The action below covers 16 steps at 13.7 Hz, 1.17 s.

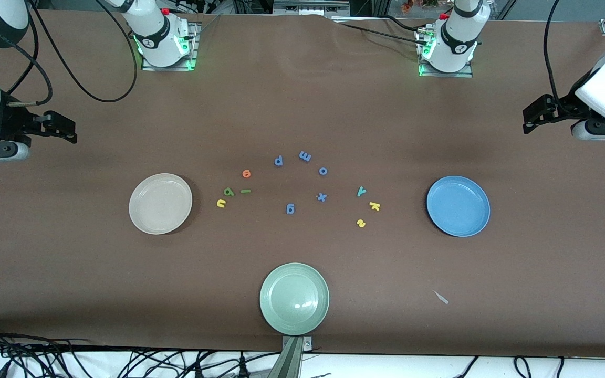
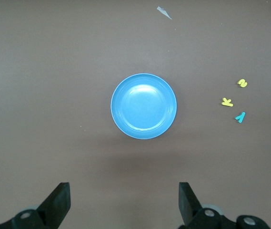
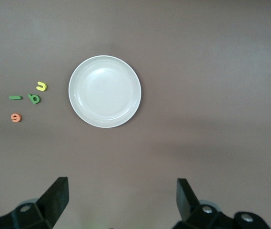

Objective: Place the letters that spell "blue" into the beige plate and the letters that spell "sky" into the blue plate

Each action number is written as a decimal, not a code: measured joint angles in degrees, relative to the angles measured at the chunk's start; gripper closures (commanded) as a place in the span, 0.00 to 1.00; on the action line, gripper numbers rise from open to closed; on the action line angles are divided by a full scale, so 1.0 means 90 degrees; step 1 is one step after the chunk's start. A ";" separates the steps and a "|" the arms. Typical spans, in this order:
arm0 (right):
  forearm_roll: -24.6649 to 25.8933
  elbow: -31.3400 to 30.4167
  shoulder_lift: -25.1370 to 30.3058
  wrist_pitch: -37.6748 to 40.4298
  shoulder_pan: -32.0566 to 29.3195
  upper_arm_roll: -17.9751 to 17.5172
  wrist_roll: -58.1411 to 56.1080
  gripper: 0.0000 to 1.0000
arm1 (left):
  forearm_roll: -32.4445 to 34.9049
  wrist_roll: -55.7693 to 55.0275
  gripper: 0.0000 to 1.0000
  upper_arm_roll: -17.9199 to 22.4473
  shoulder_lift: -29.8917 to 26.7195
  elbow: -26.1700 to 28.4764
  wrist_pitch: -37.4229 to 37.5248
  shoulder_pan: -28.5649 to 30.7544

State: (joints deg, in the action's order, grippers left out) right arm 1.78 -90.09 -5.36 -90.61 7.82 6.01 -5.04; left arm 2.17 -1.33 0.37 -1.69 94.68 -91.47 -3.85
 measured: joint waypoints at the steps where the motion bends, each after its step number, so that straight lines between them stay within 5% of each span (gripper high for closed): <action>1: -0.0001 0.0000 -0.0001 -0.0015 0.0000 0.0000 0.0000 0.00 | 0.0000 0.0000 0.00 0.0000 0.0000 0.0000 0.0012 0.0000; 16: -0.0003 0.0003 -0.0009 -0.0169 0.0000 0.0001 0.0000 0.00 | 0.0000 0.0000 0.00 0.0000 0.0000 0.0000 0.0070 0.0000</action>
State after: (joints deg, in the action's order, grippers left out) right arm 1.75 -90.07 -5.44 -92.13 7.82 6.02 -5.04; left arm 2.17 -1.33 0.37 -1.69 94.68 -90.83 -3.85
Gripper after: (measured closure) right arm 0.000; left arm 0.000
